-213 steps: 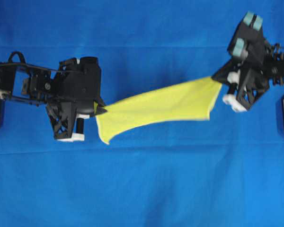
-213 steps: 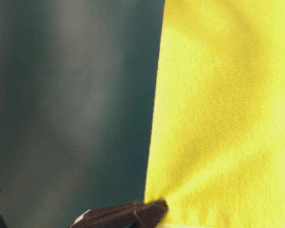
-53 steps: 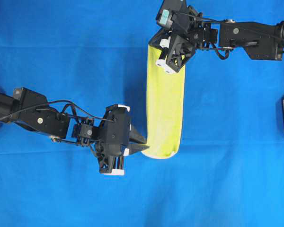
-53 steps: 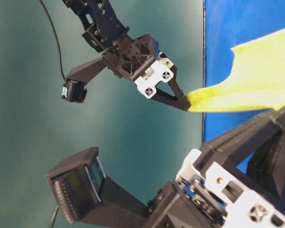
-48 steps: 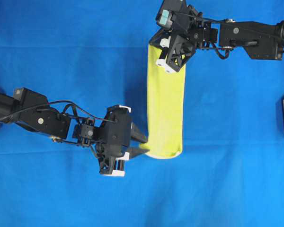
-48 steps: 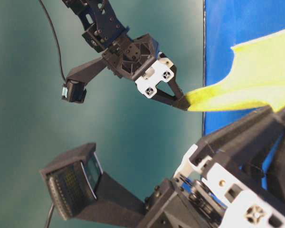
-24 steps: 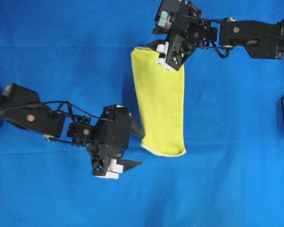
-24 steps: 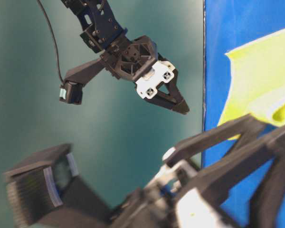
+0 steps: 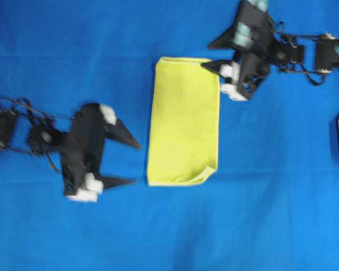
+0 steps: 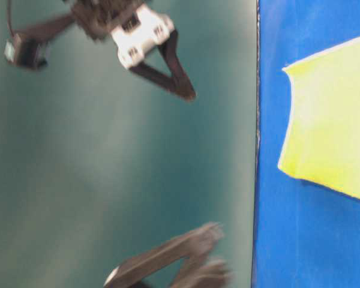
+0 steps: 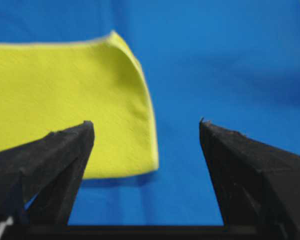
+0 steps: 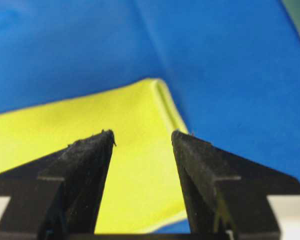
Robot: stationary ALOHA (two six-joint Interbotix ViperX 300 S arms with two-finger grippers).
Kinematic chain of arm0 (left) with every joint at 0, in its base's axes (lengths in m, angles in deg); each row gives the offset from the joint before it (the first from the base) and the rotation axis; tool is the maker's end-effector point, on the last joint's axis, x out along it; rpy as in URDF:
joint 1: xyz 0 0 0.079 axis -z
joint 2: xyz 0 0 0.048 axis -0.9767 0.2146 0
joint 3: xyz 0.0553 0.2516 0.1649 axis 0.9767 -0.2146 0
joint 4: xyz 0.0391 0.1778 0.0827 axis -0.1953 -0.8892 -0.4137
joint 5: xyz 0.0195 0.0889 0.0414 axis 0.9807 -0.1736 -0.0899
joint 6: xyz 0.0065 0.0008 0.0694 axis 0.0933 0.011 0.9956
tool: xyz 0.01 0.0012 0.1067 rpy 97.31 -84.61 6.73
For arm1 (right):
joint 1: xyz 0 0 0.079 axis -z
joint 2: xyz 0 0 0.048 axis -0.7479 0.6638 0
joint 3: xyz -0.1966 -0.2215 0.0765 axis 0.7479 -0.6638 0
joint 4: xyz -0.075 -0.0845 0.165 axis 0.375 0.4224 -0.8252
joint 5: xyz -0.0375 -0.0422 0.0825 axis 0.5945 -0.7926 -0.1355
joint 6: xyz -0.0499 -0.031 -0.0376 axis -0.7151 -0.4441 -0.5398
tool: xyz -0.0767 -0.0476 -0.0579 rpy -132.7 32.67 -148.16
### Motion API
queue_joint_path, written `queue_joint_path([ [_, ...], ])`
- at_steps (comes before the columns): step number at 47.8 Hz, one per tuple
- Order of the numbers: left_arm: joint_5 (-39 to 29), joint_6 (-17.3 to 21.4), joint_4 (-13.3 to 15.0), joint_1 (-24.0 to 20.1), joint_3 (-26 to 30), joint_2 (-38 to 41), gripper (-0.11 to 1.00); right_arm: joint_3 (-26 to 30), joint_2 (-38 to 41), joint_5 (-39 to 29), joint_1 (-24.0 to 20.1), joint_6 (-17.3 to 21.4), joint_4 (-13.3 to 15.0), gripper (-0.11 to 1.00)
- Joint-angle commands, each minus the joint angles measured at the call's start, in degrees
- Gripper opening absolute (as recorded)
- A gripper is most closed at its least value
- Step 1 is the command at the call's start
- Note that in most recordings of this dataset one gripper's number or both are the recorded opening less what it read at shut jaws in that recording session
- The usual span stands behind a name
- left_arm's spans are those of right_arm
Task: Fold the yellow towel.
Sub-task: 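Withdraw both grippers to the sides of the table, then grasp the far end corners of the strip with both grippers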
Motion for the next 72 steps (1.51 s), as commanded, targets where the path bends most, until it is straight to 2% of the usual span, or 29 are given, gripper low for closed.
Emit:
queue_joint_path([
  [1,2.9,0.4,-0.3,-1.9,-2.3,-5.3,0.8,-2.9,-5.3,1.4,-1.6,0.3,-1.2,0.55],
  [10,6.6,1.8,-0.3,-5.9,-9.4,-14.2,0.8,-9.8,-14.2,4.9,-4.7,0.3,-4.0,0.55],
  [19,7.6,3.4,-0.3,-8.2,-14.9,-20.7,0.8,-16.7,-20.2,9.5,-5.0,0.3,-6.0,0.55],
  [25,10.5,3.3,-0.3,-9.4,-18.4,-22.9,0.8,-20.0,-21.2,13.5,-5.0,0.3,-7.2,0.55],
  [30,12.0,3.2,-0.3,-9.5,-19.2,-23.1,0.8,-20.3,-21.1,14.2,-5.0,0.3,-8.1,0.55],
  [46,12.2,3.1,-0.3,-9.6,-18.8,-22.3,0.8,-19.9,-21.1,14.0,-4.7,0.2,-8.3,0.55],
  [53,12.7,3.0,-0.3,-10.8,-17.3,-20.3,0.8,-18.0,-20.5,13.3,-2.0,0.2,-8.6,0.55],
  [61,12.7,4.1,-0.3,-14.6,-12.9,-14.5,0.8,-13.7,-16.9,8.8,2.1,-0.6,-8.2,0.54],
  [72,12.7,5.4,-0.3,-21.9,-5.5,-2.5,0.8,-8.4,-8.0,4.4,8.0,-0.7,-6.1,0.54],
])
